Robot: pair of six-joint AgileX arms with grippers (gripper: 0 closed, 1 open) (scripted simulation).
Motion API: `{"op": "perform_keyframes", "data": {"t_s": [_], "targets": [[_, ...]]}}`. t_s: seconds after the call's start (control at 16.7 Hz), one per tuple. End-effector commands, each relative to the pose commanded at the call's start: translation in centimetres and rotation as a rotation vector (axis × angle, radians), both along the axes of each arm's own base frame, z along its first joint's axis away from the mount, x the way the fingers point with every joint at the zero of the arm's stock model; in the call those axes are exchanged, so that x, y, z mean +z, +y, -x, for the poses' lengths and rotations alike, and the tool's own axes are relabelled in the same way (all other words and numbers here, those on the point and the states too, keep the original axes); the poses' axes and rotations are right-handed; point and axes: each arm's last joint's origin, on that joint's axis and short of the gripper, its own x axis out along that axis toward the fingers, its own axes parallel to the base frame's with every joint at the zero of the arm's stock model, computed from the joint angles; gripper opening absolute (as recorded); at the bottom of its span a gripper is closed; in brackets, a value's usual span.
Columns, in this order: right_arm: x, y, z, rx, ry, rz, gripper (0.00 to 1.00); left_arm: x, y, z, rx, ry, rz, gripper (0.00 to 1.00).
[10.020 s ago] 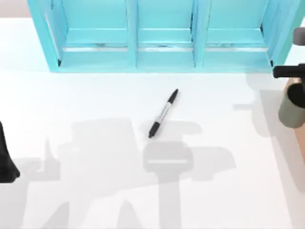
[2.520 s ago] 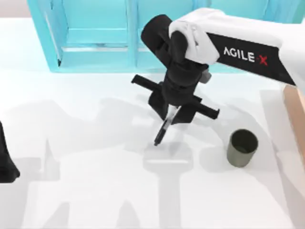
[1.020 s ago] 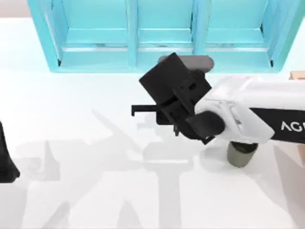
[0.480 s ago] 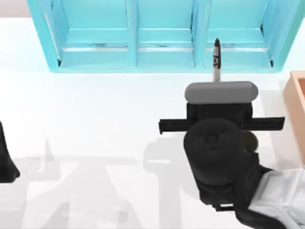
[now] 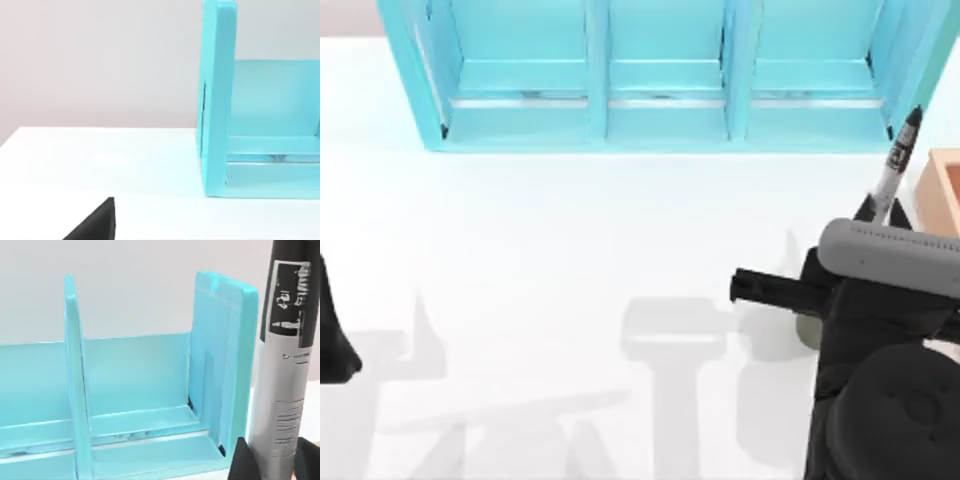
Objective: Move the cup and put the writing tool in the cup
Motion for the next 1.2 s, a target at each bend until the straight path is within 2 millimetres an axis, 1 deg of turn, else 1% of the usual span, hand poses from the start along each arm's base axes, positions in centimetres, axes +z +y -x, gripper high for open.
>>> {"op": "perform_keyframes", "data": {"t_s": [0.42,0.54,0.84,0.9,1.14,1.2], "targets": [[0.0,-0.1,-0.1,-0.007,-0.002,-0.004,0.00,0.0,0.0,0.0,0.000,0.000,0.000,1.00],[-0.3,-0.2,-0.8,-0.005,-0.005,-0.007,0.00,0.0,0.0,0.0,0.000,0.000,0.000,1.00],[-1.5,-1.1,-3.6,-0.005,-0.002,-0.003,0.00,0.0,0.0,0.0,0.000,0.000,0.000,1.00],[-1.6,-1.2,-3.8,-0.005,-0.002,-0.004,0.00,0.0,0.0,0.0,0.000,0.000,0.000,1.00],[-1.6,-1.2,-3.9,-0.005,-0.002,-0.005,0.00,0.0,0.0,0.0,0.000,0.000,0.000,1.00],[-1.6,-1.2,-3.9,-0.005,-0.002,-0.005,0.08,0.0,0.0,0.0,0.000,0.000,0.000,1.00]]}}
